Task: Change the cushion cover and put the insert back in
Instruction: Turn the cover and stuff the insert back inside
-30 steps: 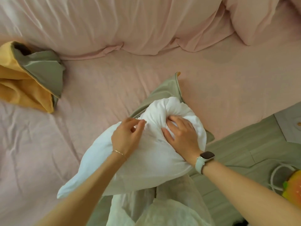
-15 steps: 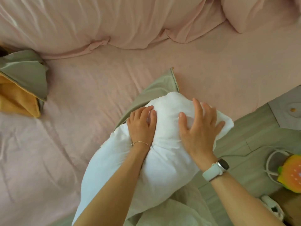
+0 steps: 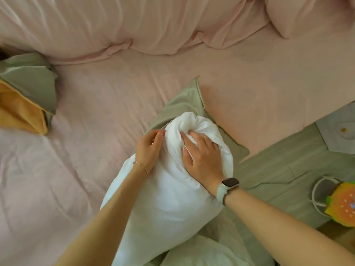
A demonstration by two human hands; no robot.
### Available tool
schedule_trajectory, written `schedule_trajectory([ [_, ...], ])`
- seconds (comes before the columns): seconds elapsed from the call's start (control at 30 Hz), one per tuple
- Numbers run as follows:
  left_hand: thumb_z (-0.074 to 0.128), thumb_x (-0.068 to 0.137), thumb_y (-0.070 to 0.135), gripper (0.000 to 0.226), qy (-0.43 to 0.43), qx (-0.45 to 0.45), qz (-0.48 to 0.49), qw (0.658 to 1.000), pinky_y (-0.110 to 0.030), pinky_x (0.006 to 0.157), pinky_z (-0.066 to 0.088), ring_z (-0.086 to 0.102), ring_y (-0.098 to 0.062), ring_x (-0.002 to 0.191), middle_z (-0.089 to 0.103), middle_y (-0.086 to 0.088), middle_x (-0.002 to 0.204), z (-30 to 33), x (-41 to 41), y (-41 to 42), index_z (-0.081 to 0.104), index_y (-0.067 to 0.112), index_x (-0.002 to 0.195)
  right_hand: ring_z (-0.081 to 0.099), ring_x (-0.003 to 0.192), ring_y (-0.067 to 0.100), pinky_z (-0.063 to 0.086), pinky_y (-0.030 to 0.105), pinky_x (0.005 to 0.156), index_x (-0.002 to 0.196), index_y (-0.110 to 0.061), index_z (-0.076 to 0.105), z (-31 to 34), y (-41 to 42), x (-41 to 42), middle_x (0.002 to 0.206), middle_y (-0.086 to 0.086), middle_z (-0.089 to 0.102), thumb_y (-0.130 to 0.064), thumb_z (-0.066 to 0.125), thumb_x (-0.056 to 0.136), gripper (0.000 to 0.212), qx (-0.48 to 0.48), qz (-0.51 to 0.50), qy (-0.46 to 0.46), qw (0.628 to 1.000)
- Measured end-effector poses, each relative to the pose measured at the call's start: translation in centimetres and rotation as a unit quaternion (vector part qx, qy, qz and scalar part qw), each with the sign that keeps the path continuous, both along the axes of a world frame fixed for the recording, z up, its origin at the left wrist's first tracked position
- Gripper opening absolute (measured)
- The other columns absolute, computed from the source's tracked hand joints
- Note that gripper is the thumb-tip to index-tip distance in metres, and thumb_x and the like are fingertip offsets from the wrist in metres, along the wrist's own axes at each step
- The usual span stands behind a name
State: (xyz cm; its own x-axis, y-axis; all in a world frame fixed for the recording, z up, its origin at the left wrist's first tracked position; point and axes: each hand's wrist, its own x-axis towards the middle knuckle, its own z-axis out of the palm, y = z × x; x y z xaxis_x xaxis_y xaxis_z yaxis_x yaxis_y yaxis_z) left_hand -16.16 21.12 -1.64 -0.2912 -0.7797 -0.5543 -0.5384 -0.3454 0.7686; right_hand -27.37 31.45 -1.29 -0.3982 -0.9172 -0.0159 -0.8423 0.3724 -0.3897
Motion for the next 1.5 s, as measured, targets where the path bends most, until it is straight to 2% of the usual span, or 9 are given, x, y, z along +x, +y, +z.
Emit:
schedule_trajectory([
  [0.13,0.054,0.091,0.014,0.017,-0.099,-0.112,-0.07,0.986,-0.017,0.068,0.038,0.053,-0.015,0.08,0.064,-0.001,0.096,-1.4,-0.2,-4.6,0.068,0.011,0.101,0.053,0.097,0.02,0.044,0.035,0.075,0.11,-0.019,0.067,-0.9,0.1,0.2,0.11,0.002,0.064,-0.03,0.043,0.086,0.035,0.015,0.02,0.034,0.999],
  [0.4,0.053,0.092,0.015,0.021,-0.162,-0.046,-0.271,0.948,-0.013,0.069,0.031,0.053,-0.014,0.085,0.068,-0.006,0.101,-4.5,-2.0,-6.8,0.069,0.011,0.103,0.052,0.106,0.019,0.037,0.035,0.085,0.136,-0.017,0.043,-0.2,-0.1,0.7,0.121,0.002,0.06,-0.037,0.029,0.091,0.051,0.019,0.001,-0.068,0.998],
  [0.5,0.048,0.092,0.009,0.02,-0.163,-0.052,-0.233,0.957,-0.019,0.066,0.029,0.049,-0.017,0.083,0.063,-0.009,0.093,-4.5,-2.2,-7.3,0.067,0.004,0.099,0.051,0.108,0.021,0.039,0.039,0.085,0.14,-0.024,0.032,0.2,0.2,1.0,0.124,0.003,0.057,-0.043,0.03,0.089,0.054,0.013,0.016,-0.074,0.997],
  [0.77,0.046,0.092,0.003,0.029,0.02,0.076,-0.048,0.996,-0.028,0.065,0.04,0.046,-0.015,0.066,0.054,-0.003,0.067,-0.3,-0.4,-8.2,0.058,0.015,0.069,0.059,0.097,0.021,0.047,0.035,0.074,0.12,-0.025,0.062,0.1,-3.6,2.9,0.112,0.0,0.064,-0.036,0.037,0.088,0.042,0.026,0.052,-0.059,0.997],
  [1.03,0.044,0.093,0.003,0.027,0.041,0.041,0.012,0.998,-0.019,0.059,0.038,0.046,-0.006,0.059,0.051,0.001,0.065,-0.3,0.0,-6.2,0.054,0.016,0.072,0.056,0.107,0.028,0.046,0.041,0.075,0.112,-0.01,0.06,-2.8,-9.2,1.7,0.113,0.01,0.063,-0.041,0.007,0.083,0.067,0.144,0.099,-0.136,0.975],
  [1.1,0.045,0.092,0.004,0.027,0.008,0.014,0.033,0.999,-0.019,0.058,0.037,0.044,-0.005,0.059,0.049,0.003,0.065,-1.0,-0.5,-6.7,0.051,0.018,0.07,0.052,0.112,0.029,0.042,0.041,0.08,0.108,-0.01,0.061,-2.7,-10.8,1.1,0.116,0.01,0.061,-0.035,0.019,0.094,0.051,0.161,0.095,-0.119,0.975],
  [1.27,0.045,0.092,0.009,0.019,-0.043,-0.022,0.041,0.998,-0.021,0.06,0.036,0.041,-0.006,0.061,0.049,0.007,0.066,-1.7,-0.2,-7.4,0.053,0.015,0.077,0.063,0.086,0.03,0.048,0.035,0.066,0.087,-0.016,0.07,-0.1,-9.7,1.6,0.093,0.005,0.069,-0.033,0.039,0.087,0.036,-0.018,0.002,-0.076,0.997],
  [1.4,0.048,0.093,0.015,0.024,-0.036,0.032,0.015,0.999,-0.027,0.066,0.04,0.048,-0.015,0.071,0.053,0.004,0.067,-0.2,-0.5,-6.9,0.057,0.023,0.072,0.049,0.112,0.021,0.033,0.027,0.096,0.109,-0.004,0.064,3.2,-7.7,-1.3,0.119,0.014,0.061,-0.029,0.038,0.09,0.041,-0.169,-0.102,-0.18,0.964],
  [1.5,0.047,0.096,0.025,0.016,0.016,0.096,-0.052,0.994,-0.031,0.087,0.041,0.054,-0.016,0.099,0.059,0.004,0.098,3.9,-0.8,-7.9,0.062,0.02,0.101,0.045,0.116,0.022,0.034,0.044,0.1,0.106,-0.01,0.066,5.9,-7.1,-3.1,0.122,0.012,0.057,-0.03,0.04,0.088,0.038,-0.146,-0.139,-0.042,0.979],
])
